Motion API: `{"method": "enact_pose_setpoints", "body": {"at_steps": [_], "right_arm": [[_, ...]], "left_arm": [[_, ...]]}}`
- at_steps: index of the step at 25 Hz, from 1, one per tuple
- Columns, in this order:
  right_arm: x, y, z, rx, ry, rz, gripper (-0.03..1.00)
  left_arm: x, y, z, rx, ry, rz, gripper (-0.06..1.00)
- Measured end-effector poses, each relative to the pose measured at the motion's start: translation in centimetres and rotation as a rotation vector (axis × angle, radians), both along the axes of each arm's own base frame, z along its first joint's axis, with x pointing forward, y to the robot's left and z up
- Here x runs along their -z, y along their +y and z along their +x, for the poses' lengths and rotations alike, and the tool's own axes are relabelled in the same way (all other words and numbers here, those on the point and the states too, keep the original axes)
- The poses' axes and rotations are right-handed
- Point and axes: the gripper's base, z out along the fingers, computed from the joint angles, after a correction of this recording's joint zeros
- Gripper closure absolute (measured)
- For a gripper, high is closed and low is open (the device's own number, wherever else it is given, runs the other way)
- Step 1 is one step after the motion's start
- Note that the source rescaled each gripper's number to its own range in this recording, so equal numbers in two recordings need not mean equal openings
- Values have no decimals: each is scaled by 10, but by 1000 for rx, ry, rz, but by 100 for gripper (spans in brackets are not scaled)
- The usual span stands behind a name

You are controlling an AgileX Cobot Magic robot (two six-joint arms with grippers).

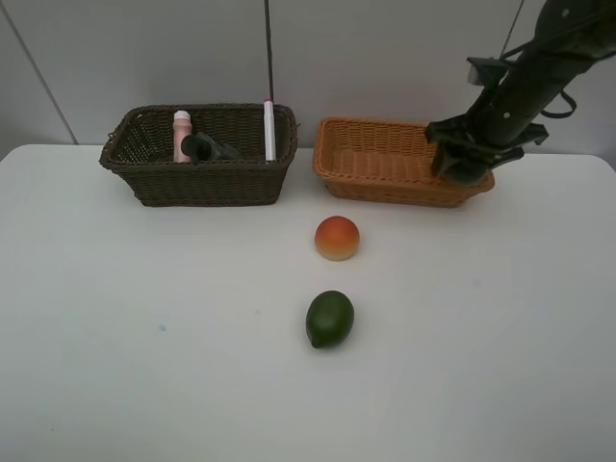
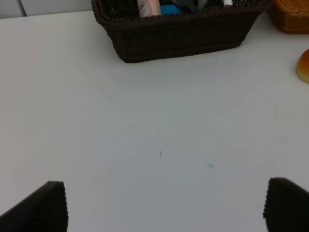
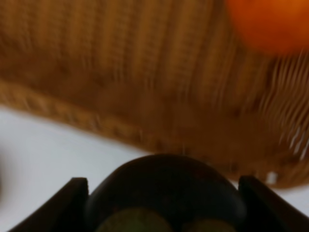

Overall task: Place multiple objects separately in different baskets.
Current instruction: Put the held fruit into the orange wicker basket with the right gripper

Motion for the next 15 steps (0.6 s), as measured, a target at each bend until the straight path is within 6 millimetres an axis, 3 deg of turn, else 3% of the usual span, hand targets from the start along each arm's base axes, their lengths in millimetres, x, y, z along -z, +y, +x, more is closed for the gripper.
{"method": "enact_pose_setpoints", "body": {"at_steps": [2, 5, 8, 9, 11, 13, 15], "right_arm": [[-15, 4, 18, 6, -58, 29, 92], [-19, 9, 41, 8, -72, 55, 92], [-6, 13, 60, 27, -44, 64, 91], [-3, 14, 65, 36, -42, 68, 78], [5, 14, 71, 46, -32, 67, 30], [11, 14, 73, 49, -18, 61, 10], [16, 13, 72, 46, 3, 46, 3]], "left_arm": [[0, 0, 0, 0, 0, 0, -6], [0, 0, 0, 0, 0, 0, -6], [0, 0, 0, 0, 0, 0, -6], [0, 0, 0, 0, 0, 0, -6], [0, 0, 0, 0, 0, 0, -6], [0, 0, 0, 0, 0, 0, -6], [0, 0, 0, 0, 0, 0, -6]]}}
